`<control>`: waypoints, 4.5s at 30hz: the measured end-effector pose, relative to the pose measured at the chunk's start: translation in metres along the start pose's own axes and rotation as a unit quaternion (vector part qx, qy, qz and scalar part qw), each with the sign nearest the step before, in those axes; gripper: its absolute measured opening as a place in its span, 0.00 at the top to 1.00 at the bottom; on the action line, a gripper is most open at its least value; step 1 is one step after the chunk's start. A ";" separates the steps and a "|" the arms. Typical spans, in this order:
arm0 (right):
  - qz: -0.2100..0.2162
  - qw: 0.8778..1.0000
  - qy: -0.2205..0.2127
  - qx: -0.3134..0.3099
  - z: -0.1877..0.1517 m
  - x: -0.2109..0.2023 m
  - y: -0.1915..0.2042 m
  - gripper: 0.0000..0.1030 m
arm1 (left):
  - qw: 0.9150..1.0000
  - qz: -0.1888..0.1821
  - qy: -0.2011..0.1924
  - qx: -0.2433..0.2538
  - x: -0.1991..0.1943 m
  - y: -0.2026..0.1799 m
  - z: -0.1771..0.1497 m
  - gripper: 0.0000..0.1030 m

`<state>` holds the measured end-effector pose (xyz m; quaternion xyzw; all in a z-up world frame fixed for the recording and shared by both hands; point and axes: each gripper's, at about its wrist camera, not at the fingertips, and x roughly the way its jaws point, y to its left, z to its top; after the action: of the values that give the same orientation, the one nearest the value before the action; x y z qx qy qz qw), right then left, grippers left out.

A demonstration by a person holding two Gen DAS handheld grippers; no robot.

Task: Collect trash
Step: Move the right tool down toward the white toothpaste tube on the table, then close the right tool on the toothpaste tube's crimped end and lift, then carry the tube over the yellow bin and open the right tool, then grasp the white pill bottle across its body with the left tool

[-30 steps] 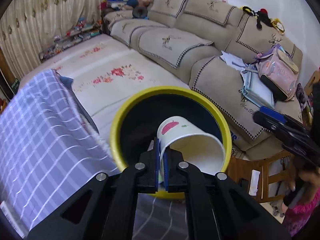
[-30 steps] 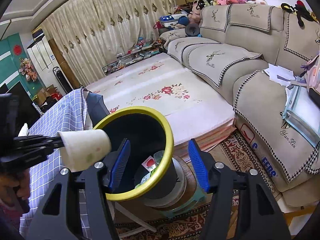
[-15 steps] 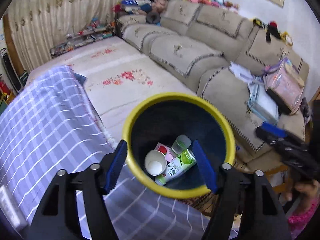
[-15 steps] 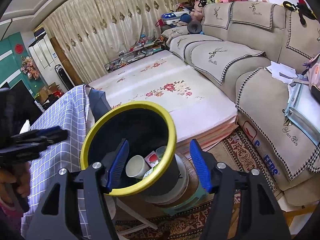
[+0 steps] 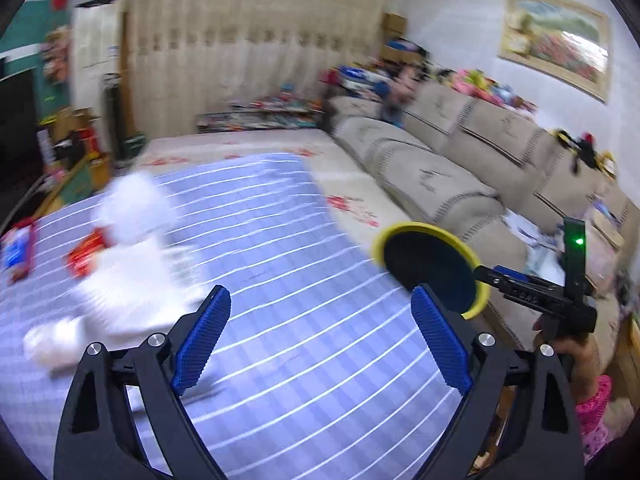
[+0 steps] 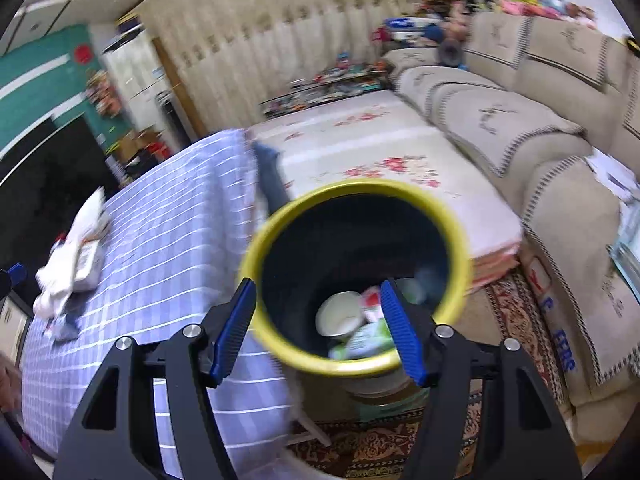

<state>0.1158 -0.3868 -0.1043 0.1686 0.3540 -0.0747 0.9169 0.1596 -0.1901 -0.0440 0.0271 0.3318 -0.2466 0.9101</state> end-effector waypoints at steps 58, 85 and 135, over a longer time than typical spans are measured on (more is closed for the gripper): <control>0.266 0.856 0.191 -0.399 -0.085 0.070 0.366 0.89 | 0.976 0.131 -0.024 -0.173 -0.108 0.151 -0.116 0.12; 0.012 0.993 0.087 -0.084 0.018 0.051 0.044 0.88 | 0.982 0.117 0.006 -0.149 -0.072 0.130 -0.105 0.12; -0.054 0.991 0.095 -0.075 0.017 0.096 0.034 0.41 | 0.960 0.233 0.073 -0.136 0.050 0.216 -0.059 0.07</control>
<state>0.2062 -0.3633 -0.1491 0.0860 0.4526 -0.0811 0.8838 0.2588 -0.0092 -0.1450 -0.0025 0.4124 0.0222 0.9107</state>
